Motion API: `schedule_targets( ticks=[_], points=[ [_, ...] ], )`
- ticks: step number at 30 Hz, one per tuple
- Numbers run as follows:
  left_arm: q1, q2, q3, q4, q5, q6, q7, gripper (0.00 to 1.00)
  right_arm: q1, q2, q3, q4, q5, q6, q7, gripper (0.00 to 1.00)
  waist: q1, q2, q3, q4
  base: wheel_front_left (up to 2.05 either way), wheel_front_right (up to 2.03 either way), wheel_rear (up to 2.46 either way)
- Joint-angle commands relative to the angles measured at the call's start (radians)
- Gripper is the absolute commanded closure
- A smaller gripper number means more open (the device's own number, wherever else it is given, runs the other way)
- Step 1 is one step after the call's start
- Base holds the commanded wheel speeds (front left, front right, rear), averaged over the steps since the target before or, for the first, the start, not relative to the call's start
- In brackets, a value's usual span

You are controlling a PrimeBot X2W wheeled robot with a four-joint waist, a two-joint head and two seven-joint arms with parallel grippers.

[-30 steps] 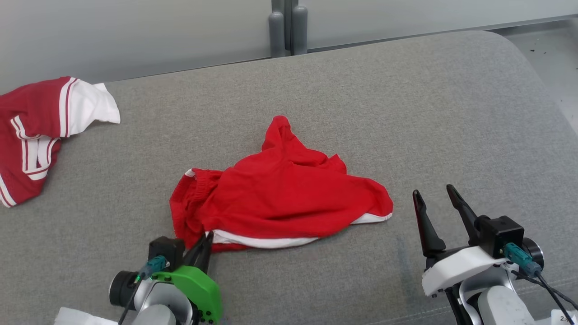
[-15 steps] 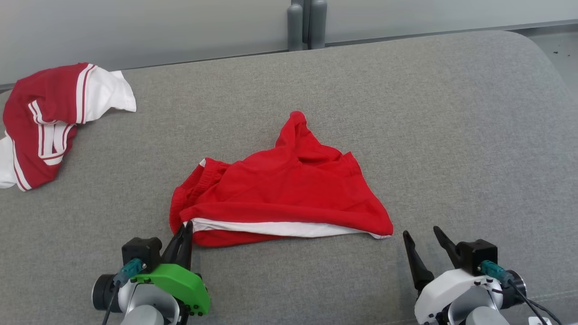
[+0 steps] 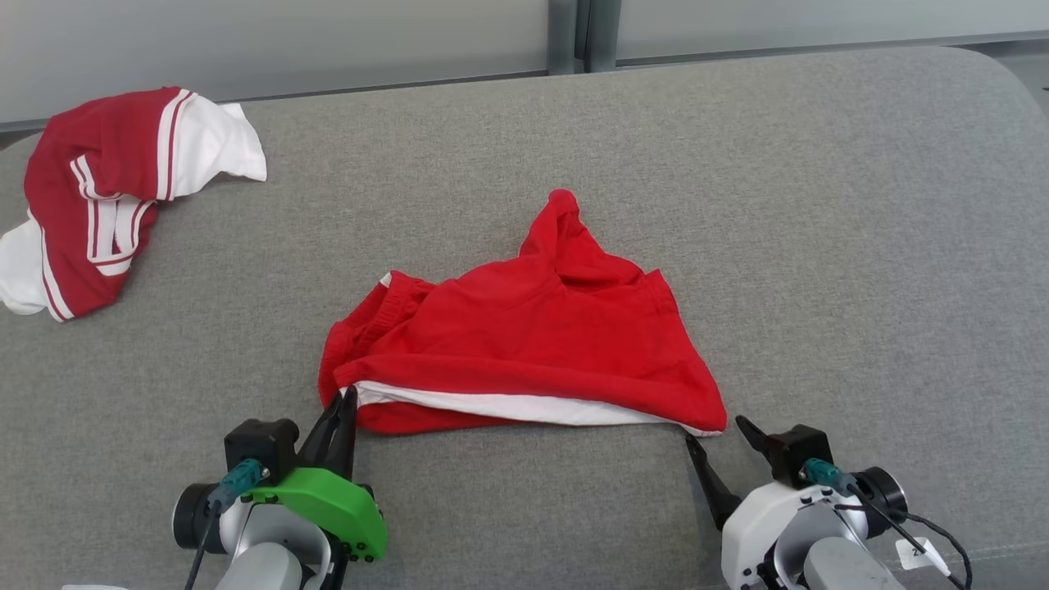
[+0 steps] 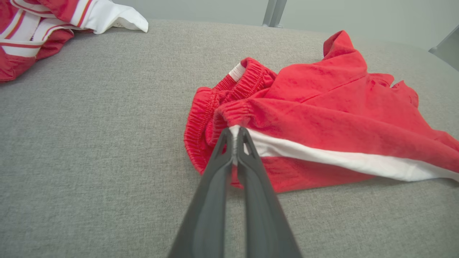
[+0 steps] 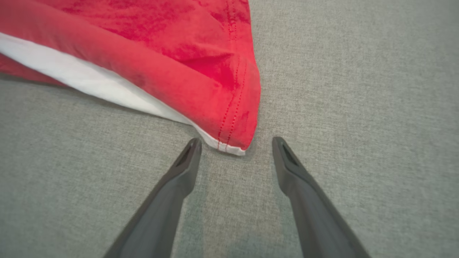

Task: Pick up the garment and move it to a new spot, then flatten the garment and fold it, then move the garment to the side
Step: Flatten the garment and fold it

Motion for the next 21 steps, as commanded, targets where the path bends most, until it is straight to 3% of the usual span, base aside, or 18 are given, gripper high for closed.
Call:
schedule_targets(
  ticks=[1, 5, 7, 8, 13, 17, 19, 21],
  points=[
    [-0.011, 0.004, 0.001, -0.002, -0.002, 0.004, -0.002, 1.00, -0.014, -0.004, 0.006, 0.018, 0.005, 0.000, -0.008, 0.00, 0.0000, 0.0000, 0.002, 0.003, 0.00, 0.00, 0.00],
    [-0.013, 0.004, -0.001, -0.002, -0.007, 0.005, -0.001, 1.00, -0.052, 0.000, 0.031, 0.078, 0.025, 0.000, -0.017, 0.11, 0.0000, 0.0000, 0.006, 0.008, 0.00, 0.00, 0.00],
    [-0.014, 0.003, -0.004, -0.002, -0.008, 0.006, 0.001, 1.00, -0.070, 0.002, 0.046, 0.103, 0.038, 0.000, -0.020, 0.45, 0.0000, 0.0000, 0.008, 0.012, 0.00, 0.00, 0.00],
    [-0.015, 0.003, -0.005, -0.002, -0.009, 0.006, 0.002, 1.00, -0.078, 0.003, 0.052, 0.114, 0.044, 0.000, -0.021, 0.51, 0.0000, 0.0000, 0.009, 0.013, 0.00, 0.00, 0.00],
    [-0.016, 0.005, -0.010, 0.000, -0.012, 0.007, 0.002, 1.00, -0.107, 0.000, 0.081, 0.143, 0.068, 0.000, -0.025, 0.60, 0.0000, 0.0000, 0.012, 0.015, 0.00, 0.00, 0.00],
    [-0.014, 0.007, -0.011, 0.000, -0.014, 0.008, 0.001, 1.00, -0.110, -0.006, 0.099, 0.135, 0.085, 0.000, -0.025, 0.79, 0.0000, 0.0000, 0.014, 0.011, 0.00, 0.00, 0.00],
    [-0.010, 0.005, -0.005, -0.007, -0.023, 0.007, -0.010, 1.00, -0.106, -0.014, 0.098, 0.105, 0.098, 0.000, -0.025, 1.00, 0.0000, 0.0000, 0.014, 0.006, 0.00, 0.00, 0.00],
    [-0.009, 0.002, 0.003, -0.013, -0.029, 0.004, -0.021, 1.00, -0.100, -0.019, 0.090, 0.072, 0.110, 0.000, -0.024, 1.00, 0.0000, 0.0000, 0.013, 0.002, 0.00, 0.00, 0.00]
  ],
)
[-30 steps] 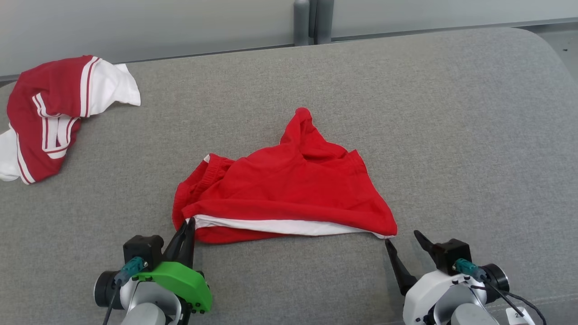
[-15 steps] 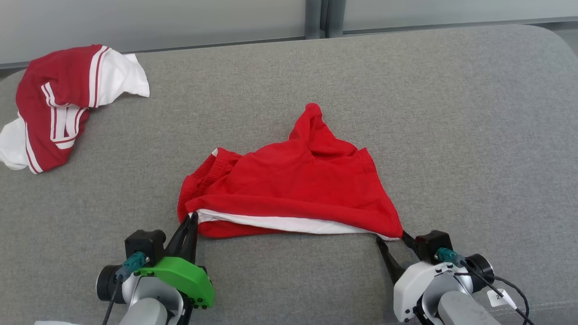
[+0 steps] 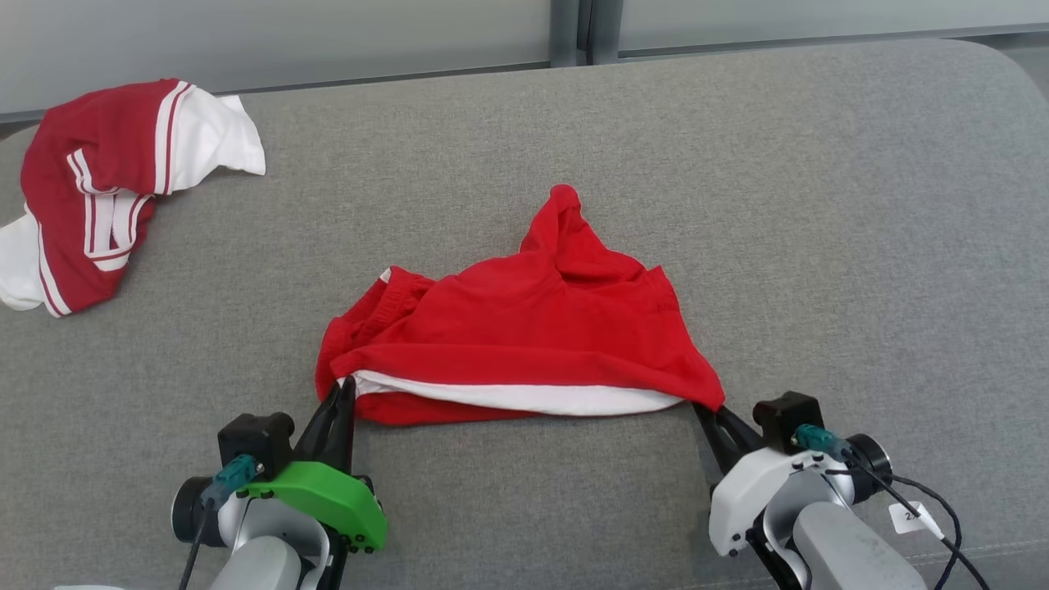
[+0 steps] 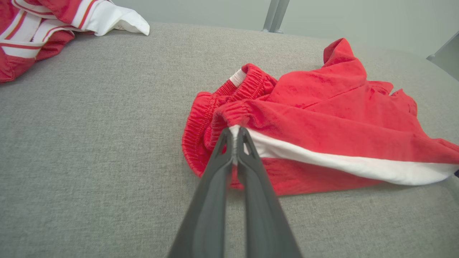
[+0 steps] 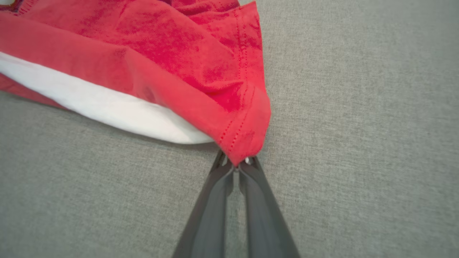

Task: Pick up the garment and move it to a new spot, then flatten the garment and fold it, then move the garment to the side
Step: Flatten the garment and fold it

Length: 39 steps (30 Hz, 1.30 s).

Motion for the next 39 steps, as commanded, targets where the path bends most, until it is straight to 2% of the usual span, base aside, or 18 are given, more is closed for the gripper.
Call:
schedule_targets(
  ticks=[1, 9, 16, 23, 28, 34, 39],
  points=[
    [-0.001, -0.002, 0.009, -0.006, -0.012, -0.002, -0.010, 1.00, 0.012, -0.005, -0.010, -0.029, 0.018, 0.000, -0.005, 1.00, 0.0000, 0.0000, -0.002, -0.004, 0.00, 0.00, 0.00],
    [0.004, -0.046, 0.079, -0.085, -0.109, -0.047, -0.042, 1.00, 0.028, -0.049, -0.020, -0.248, 0.090, 0.000, -0.004, 1.00, 0.0000, 0.0000, -0.028, -0.022, 0.00, 0.00, 0.00],
    [0.006, -0.064, 0.116, -0.178, -0.148, -0.072, -0.052, 1.00, 0.031, -0.101, -0.009, -0.395, 0.152, 0.000, -0.002, 1.00, 0.0000, 0.0000, -0.069, -0.040, 0.00, 0.00, 0.00],
    [0.040, -0.067, 0.147, -0.341, -0.174, -0.074, -0.056, 1.00, 0.047, -0.163, -0.038, -0.604, 0.218, 0.000, 0.054, 1.00, 0.0000, 0.0000, -0.135, -0.062, 0.00, 0.00, 0.00],
    [0.052, -0.043, 0.173, -0.506, -0.204, -0.060, -0.022, 1.00, 0.050, -0.202, -0.100, -0.780, 0.242, 0.000, 0.122, 1.00, 0.0000, 0.0000, -0.172, -0.075, 0.00, 0.00, 0.00],
    [-0.015, 0.002, 0.200, -0.699, -0.228, -0.032, 0.076, 1.00, 0.022, -0.216, -0.192, -0.963, 0.266, 0.000, 0.212, 1.00, 0.0000, 0.0000, -0.187, -0.081, 0.00, 0.00, 0.00],
    [-0.148, 0.041, 0.200, -0.709, -0.248, -0.020, 0.191, 1.00, -0.027, -0.196, -0.234, -1.002, 0.281, 0.000, 0.286, 1.00, 0.0000, 0.0000, -0.166, -0.082, 0.00, 0.00, 0.00]
  ],
)
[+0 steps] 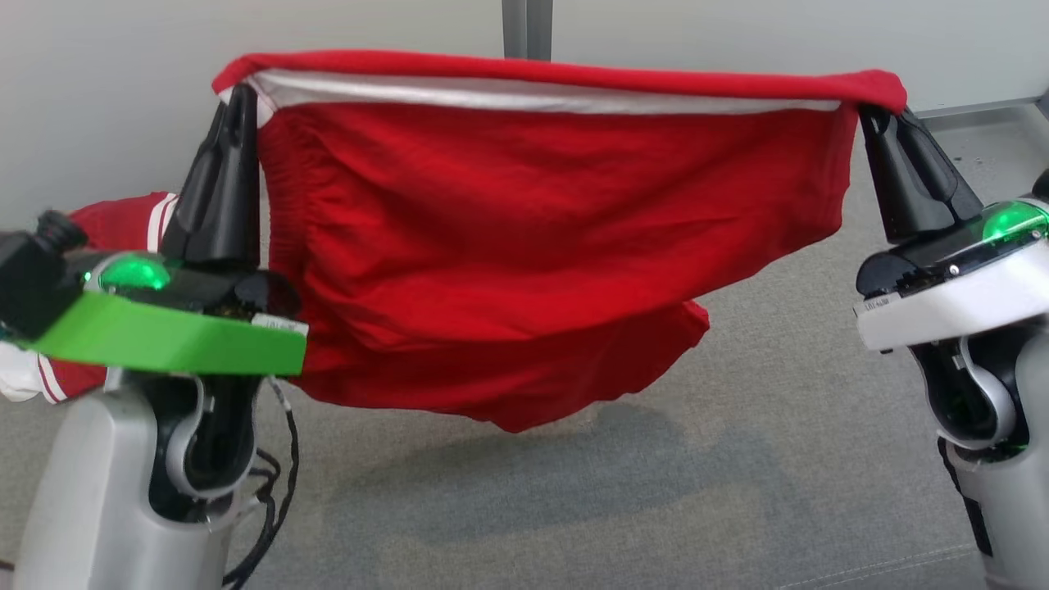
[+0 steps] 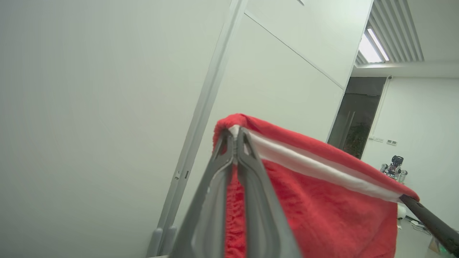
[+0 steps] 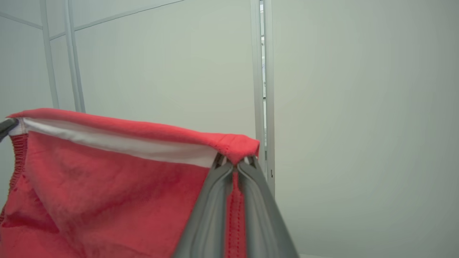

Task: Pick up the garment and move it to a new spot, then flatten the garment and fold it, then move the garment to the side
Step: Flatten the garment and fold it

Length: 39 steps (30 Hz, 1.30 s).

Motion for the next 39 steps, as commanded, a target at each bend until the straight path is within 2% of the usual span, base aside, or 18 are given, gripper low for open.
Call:
schedule_targets(
  ticks=[1, 5, 10, 14, 20, 25, 31, 34, 39],
  points=[
    [-0.062, 0.012, -0.003, 0.037, -0.009, 0.000, 0.031, 1.00, -0.034, 0.015, 0.003, 0.017, 0.020, 0.000, 0.022, 1.00, 0.0000, 0.0003, 0.022, -0.005, 0.00, 0.00, 0.00],
    [-0.231, 0.034, -0.025, 0.172, 0.010, -0.015, 0.101, 1.00, -0.162, 0.039, 0.033, 0.121, 0.037, 0.000, 0.052, 1.00, 0.0000, 0.0003, 0.097, -0.031, 0.00, 0.00, 0.00],
    [-0.501, 0.045, -0.034, 0.387, 0.058, -0.025, 0.138, 1.00, -0.438, 0.092, 0.071, 0.329, 0.023, 0.000, 0.008, 1.00, 0.0000, 0.0003, 0.251, -0.087, 0.00, 0.00, 0.00],
    [-0.724, 0.041, -0.033, 0.552, 0.111, -0.038, 0.088, 1.00, -0.660, 0.134, 0.066, 0.485, -0.013, 0.000, -0.085, 1.00, 0.0000, 0.0003, 0.362, -0.136, 0.00, 0.00, 0.00],
    [-0.873, 0.049, -0.019, 0.703, 0.133, -0.078, -0.020, 1.00, -0.790, 0.169, 0.087, 0.594, -0.038, 0.000, -0.183, 1.00, 0.0000, 0.0003, 0.477, -0.187, 0.00, 0.00, 0.00],
    [-0.820, 0.065, -0.010, 0.833, 0.102, -0.113, -0.100, 1.00, -0.733, 0.178, 0.153, 0.690, -0.017, 0.000, -0.238, 1.00, 0.0000, 0.0003, 0.545, -0.198, 0.00, 0.00, 0.00],
    [-0.678, 0.046, -0.042, 0.915, 0.054, -0.136, -0.181, 1.00, -0.621, 0.170, 0.232, 0.787, 0.038, 0.000, -0.275, 1.00, 0.0000, 0.0003, 0.564, -0.174, 0.00, 0.00, 0.00],
    [-0.603, 0.030, -0.050, 0.898, 0.013, -0.139, -0.209, 1.00, -0.569, 0.162, 0.238, 0.790, 0.063, 0.000, -0.281, 1.00, 0.0000, 0.0003, 0.555, -0.161, 0.00, 0.00, 0.00],
    [-0.473, 0.036, -0.065, 0.788, -0.063, -0.139, -0.233, 1.00, -0.460, 0.134, 0.181, 0.693, 0.044, 0.000, -0.282, 1.00, 0.0000, 0.0003, 0.523, -0.136, 0.00, 0.00, 0.00]
  ],
)
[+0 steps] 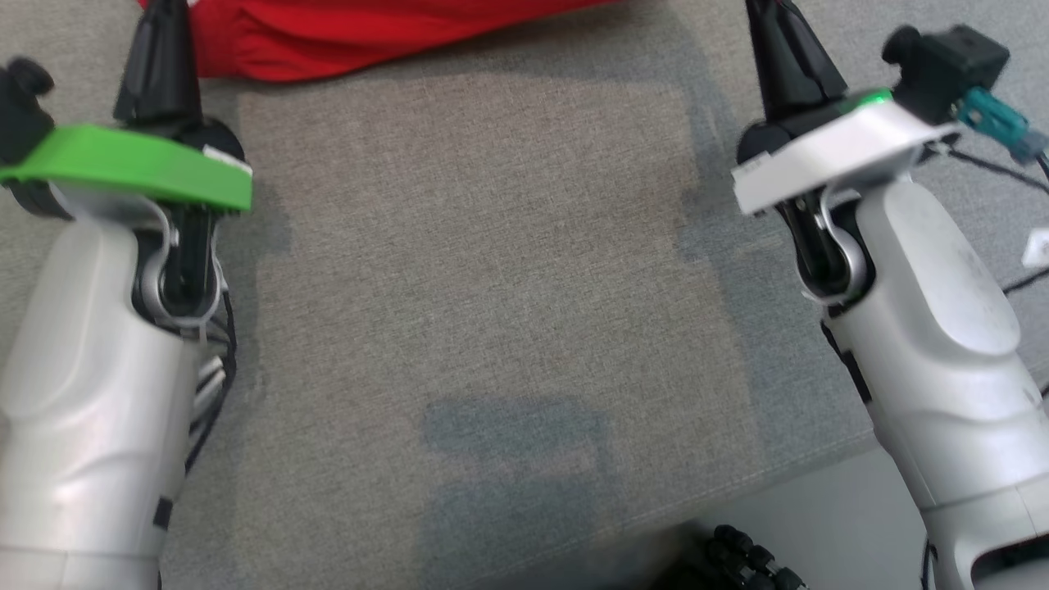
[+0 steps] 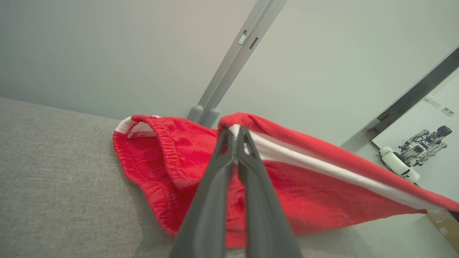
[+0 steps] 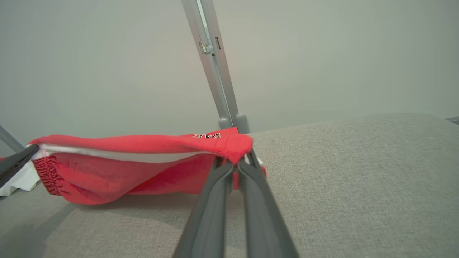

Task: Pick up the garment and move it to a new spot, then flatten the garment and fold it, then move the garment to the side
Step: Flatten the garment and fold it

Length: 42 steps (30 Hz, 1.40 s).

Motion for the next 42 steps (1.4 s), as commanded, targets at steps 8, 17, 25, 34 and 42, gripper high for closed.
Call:
schedule_targets(
  ticks=[8, 17, 25, 34, 42],
  points=[
    [0.287, -0.029, 0.061, -0.231, 0.000, 0.000, -0.009, 1.00, 0.257, -0.044, -0.121, -0.178, -0.054, -0.001, -0.008, 1.00, 0.0000, -0.0002, -0.116, 0.068, 0.00, 0.00, 0.00],
    [0.643, -0.146, 0.127, -0.455, 0.099, 0.000, -0.010, 1.00, 0.583, -0.028, -0.207, -0.368, -0.095, -0.001, -0.008, 1.00, 0.0000, -0.0002, -0.258, 0.099, 0.00, 0.00, 0.00],
    [0.838, -0.192, 0.155, -0.548, 0.128, 0.000, -0.010, 1.00, 0.766, -0.012, -0.233, -0.440, -0.120, -0.002, -0.008, 1.00, 0.0000, -0.0002, -0.354, 0.105, 0.00, 0.00, 0.00],
    [0.977, -0.206, 0.140, -0.583, 0.122, 0.000, -0.010, 1.00, 0.889, 0.006, -0.251, -0.508, -0.110, -0.002, 0.055, 1.00, 0.0000, -0.0002, -0.394, 0.103, 0.00, 0.00, 0.00],
    [0.907, -0.206, 0.089, -0.490, 0.065, 0.000, -0.010, 1.00, 0.831, -0.005, -0.227, -0.426, -0.087, -0.001, 0.096, 1.00, 0.0000, -0.0002, -0.374, 0.139, 0.00, 0.00, 0.00]
  ],
)
